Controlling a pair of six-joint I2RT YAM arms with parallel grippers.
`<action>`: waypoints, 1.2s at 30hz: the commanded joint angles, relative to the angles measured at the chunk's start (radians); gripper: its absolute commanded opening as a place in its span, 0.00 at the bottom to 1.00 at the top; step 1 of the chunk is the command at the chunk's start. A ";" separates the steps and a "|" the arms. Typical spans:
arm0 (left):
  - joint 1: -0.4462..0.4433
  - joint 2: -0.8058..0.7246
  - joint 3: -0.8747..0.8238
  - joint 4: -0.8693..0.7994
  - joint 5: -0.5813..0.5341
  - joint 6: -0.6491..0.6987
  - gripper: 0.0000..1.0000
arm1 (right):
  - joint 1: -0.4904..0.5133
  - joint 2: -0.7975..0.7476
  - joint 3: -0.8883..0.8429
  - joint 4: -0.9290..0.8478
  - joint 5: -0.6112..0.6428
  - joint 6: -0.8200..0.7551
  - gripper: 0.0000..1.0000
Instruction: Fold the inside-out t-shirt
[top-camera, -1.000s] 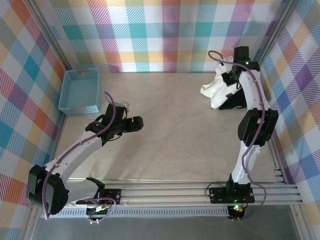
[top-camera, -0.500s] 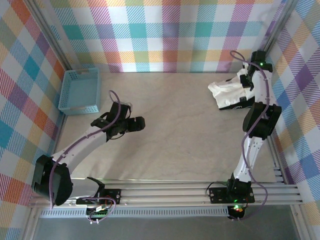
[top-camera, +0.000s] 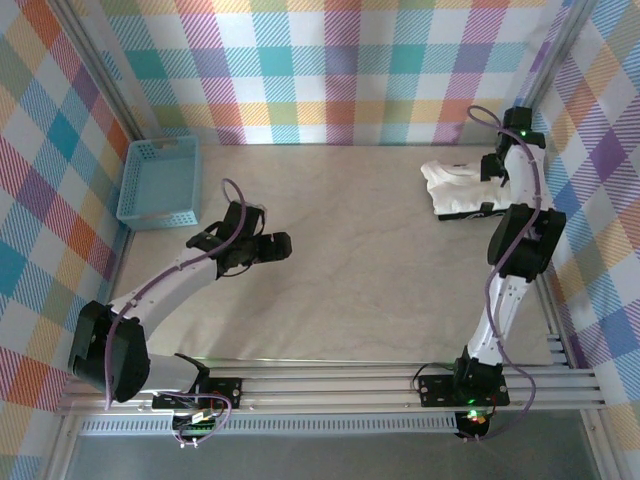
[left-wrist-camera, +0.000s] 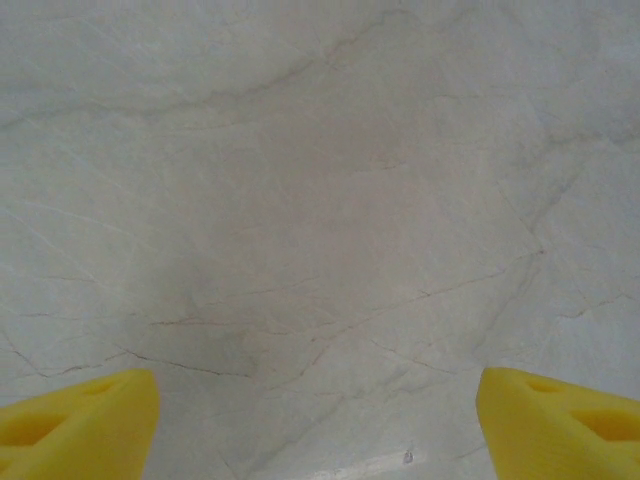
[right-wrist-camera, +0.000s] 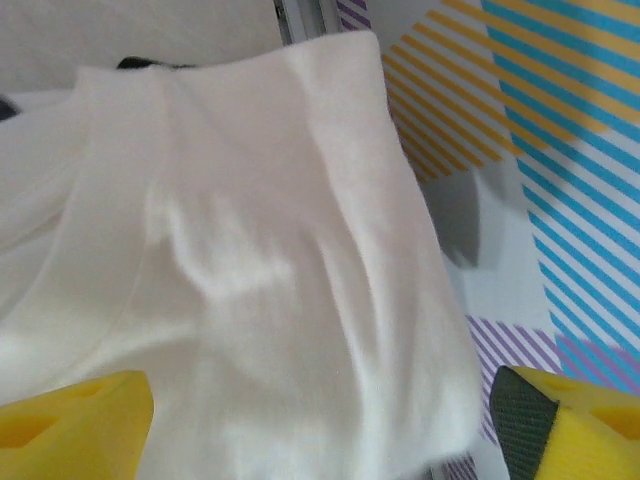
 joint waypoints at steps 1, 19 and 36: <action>0.006 -0.071 -0.009 -0.013 -0.066 0.013 0.83 | 0.031 -0.210 -0.141 0.078 -0.072 0.078 0.90; 0.177 -0.389 -0.595 0.803 -0.627 0.363 1.00 | 0.205 -1.014 -1.661 1.200 -0.339 0.365 1.00; 0.353 0.235 -0.533 1.274 -0.219 0.387 1.00 | 0.226 -0.666 -1.754 1.789 -0.346 0.221 1.00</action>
